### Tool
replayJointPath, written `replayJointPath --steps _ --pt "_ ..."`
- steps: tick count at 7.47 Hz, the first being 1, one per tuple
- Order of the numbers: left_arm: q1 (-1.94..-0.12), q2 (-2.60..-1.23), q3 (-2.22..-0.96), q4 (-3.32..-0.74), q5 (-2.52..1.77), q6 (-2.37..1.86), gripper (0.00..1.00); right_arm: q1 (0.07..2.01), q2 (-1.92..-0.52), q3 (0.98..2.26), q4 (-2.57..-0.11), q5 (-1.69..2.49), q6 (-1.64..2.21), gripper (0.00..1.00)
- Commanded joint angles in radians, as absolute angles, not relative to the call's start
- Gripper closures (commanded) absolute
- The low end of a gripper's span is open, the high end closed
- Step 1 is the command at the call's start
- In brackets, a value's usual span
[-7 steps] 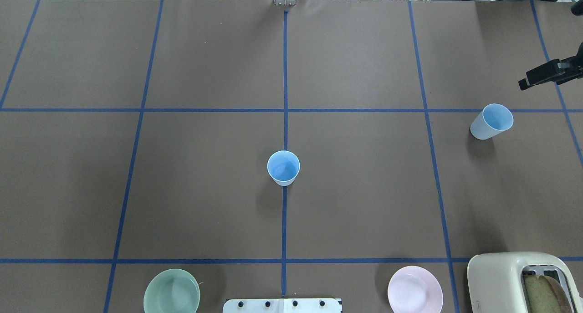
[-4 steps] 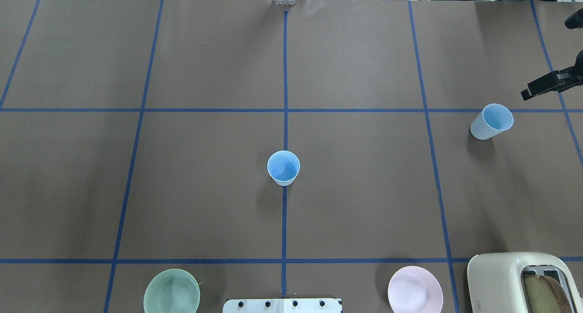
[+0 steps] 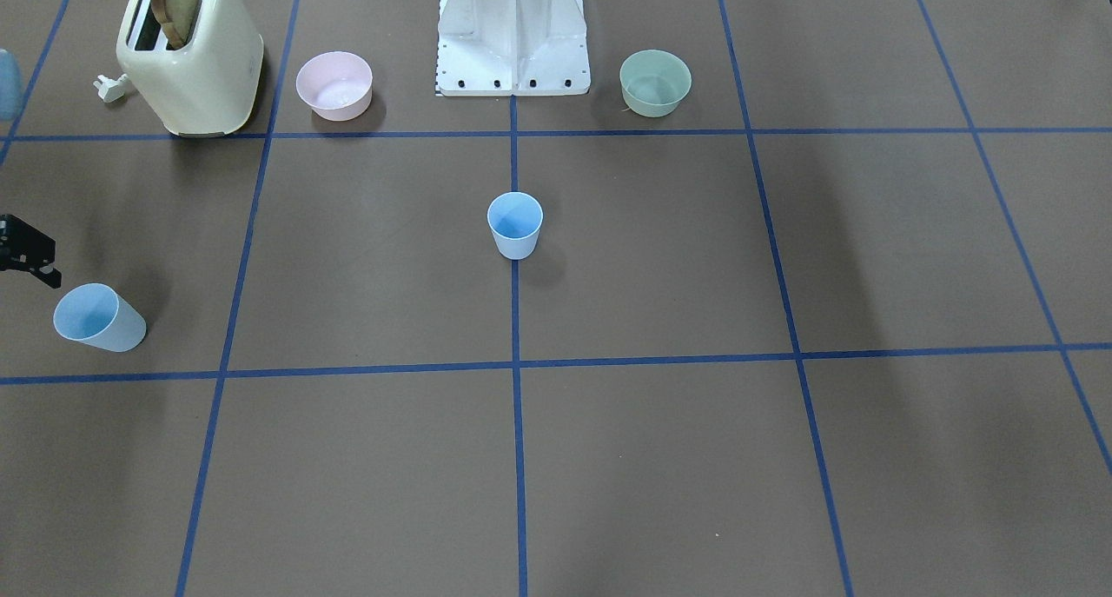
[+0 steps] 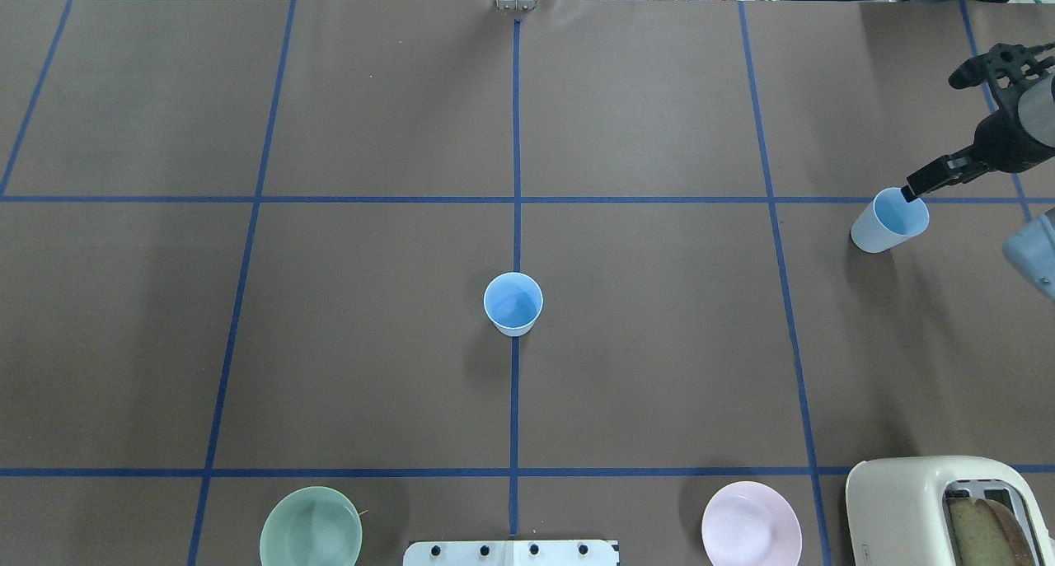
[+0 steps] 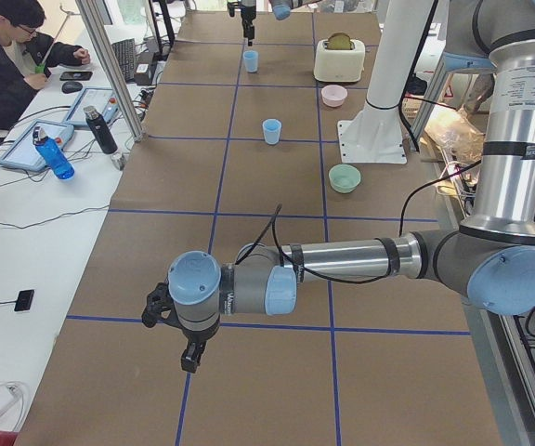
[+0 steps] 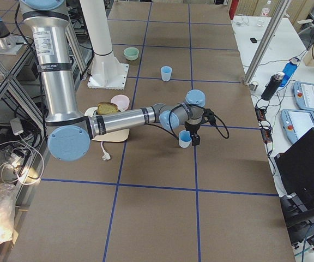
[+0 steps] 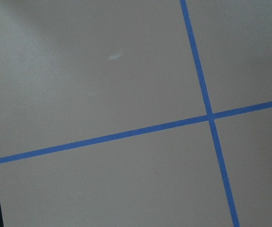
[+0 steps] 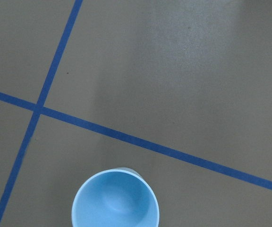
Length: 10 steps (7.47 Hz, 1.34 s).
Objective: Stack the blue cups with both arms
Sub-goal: 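Lower the right gripper onto the second light blue cup and grasp its rim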
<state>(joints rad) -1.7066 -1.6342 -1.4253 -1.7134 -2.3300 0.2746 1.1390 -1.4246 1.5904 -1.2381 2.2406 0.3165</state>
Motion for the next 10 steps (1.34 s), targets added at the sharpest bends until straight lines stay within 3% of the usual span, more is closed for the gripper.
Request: replayJointPath --steps 1,2,3,4,10 --pt "-1.706 -1.632 -1.422 -1.724 -2.330 0.275 0.01 1.129 -1.419 1.543 -1.215 2.238 0.314 0.27" --pt "-1.706 -1.632 -1.420 -1.724 -2.330 0.275 0.01 1.121 -1.420 1.543 -1.215 2.238 0.313 0.50" --pt "-1.706 -1.632 -1.420 -1.724 -2.330 0.275 0.01 1.115 -1.420 1.542 -1.215 2.240 0.311 0.88" --pt "-1.706 -1.632 -1.417 -1.732 -2.330 0.275 0.01 1.112 -1.420 1.542 -1.215 2.240 0.310 1.00" --pt "-1.704 -1.617 -1.417 -1.752 -2.330 0.265 0.01 1.140 -1.372 1.620 -1.216 2.334 0.331 1.00"
